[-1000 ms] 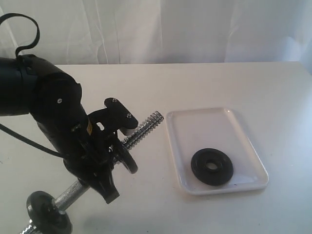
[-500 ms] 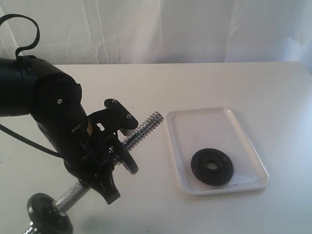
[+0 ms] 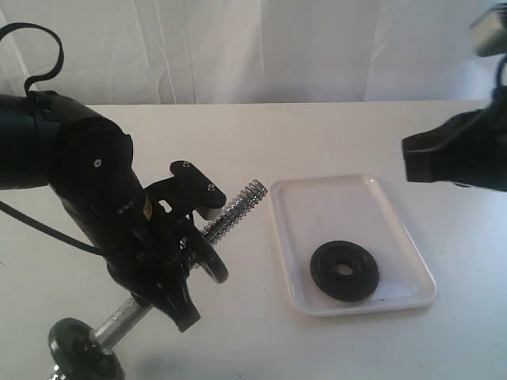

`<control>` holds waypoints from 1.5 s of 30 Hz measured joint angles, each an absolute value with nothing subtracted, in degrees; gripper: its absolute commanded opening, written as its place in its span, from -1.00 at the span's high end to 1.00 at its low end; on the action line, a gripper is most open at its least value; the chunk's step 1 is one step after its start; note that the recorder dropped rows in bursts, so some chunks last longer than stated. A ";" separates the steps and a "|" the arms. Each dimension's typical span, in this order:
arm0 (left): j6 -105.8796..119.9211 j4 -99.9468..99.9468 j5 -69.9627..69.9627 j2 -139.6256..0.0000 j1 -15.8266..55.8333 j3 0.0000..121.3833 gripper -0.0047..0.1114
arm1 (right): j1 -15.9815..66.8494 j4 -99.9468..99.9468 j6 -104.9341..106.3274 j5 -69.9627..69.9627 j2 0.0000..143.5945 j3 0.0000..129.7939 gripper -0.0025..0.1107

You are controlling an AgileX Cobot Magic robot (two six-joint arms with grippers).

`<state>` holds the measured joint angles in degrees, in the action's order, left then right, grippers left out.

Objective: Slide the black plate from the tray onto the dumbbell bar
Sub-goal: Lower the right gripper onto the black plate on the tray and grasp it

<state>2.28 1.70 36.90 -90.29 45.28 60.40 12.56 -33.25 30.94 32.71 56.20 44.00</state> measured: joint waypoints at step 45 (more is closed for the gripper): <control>2.28 1.49 36.64 -90.29 45.28 60.40 0.92 | 27.93 1.92 0.45 42.47 104.22 60.47 -0.90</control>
